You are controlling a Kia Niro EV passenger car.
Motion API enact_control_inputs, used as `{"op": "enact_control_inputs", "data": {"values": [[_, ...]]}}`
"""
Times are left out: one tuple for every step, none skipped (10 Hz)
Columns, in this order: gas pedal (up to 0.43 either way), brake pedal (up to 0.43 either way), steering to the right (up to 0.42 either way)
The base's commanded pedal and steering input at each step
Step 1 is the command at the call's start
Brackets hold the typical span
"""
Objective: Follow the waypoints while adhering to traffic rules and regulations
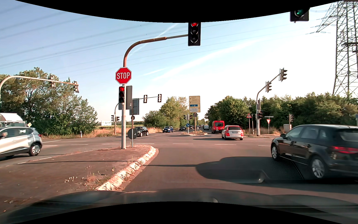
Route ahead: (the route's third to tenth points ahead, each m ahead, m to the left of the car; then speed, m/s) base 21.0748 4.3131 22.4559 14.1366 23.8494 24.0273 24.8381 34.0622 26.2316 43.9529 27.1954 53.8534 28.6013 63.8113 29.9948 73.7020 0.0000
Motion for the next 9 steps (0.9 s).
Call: {"op": "enact_control_inputs", "data": {"values": [[0.000,0.287,-0.002],[0.000,0.287,-0.002],[0.000,0.287,-0.002],[0.000,0.287,-0.002],[0.000,0.287,-0.002],[0.000,0.287,-0.002],[0.000,0.287,-0.002],[0.000,0.287,-0.002],[0.000,0.287,-0.002]]}}
